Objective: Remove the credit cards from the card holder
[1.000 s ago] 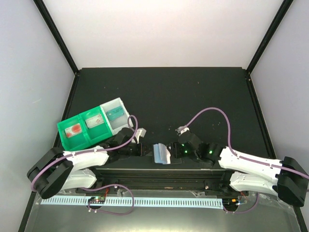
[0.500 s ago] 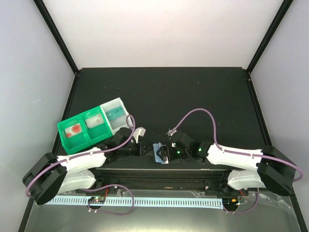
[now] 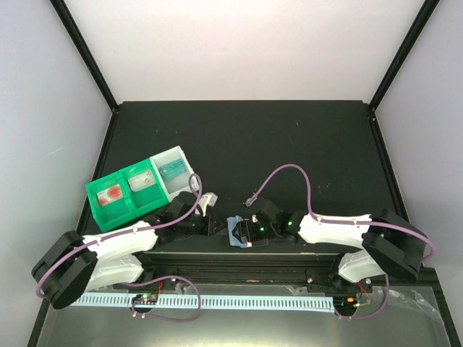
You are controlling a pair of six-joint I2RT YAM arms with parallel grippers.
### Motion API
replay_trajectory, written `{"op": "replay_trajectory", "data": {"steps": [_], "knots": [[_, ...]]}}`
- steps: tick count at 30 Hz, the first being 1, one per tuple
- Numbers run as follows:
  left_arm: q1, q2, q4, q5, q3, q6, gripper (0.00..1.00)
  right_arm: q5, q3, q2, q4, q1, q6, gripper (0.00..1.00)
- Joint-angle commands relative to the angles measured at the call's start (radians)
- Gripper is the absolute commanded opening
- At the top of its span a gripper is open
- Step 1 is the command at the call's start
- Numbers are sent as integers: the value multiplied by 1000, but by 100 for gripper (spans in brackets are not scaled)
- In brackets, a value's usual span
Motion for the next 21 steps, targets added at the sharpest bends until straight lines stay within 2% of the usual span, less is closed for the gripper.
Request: {"op": "replay_trajectory", "data": {"steps": [1,6,14,21], "knots": [[-3,-26,-9,0,2,19,2,-15,14,32,44,5,0,77],[-3,-35,-11,-1,-2,19,2,-17,8,47,59,5,6,82],[-3,-38,-10,-4,-14,15,2,-3,-1,59,65,5,7,82],[-3,-49,-61,-34,5,35,2,106,0,36,-49,5,-8,81]]}}
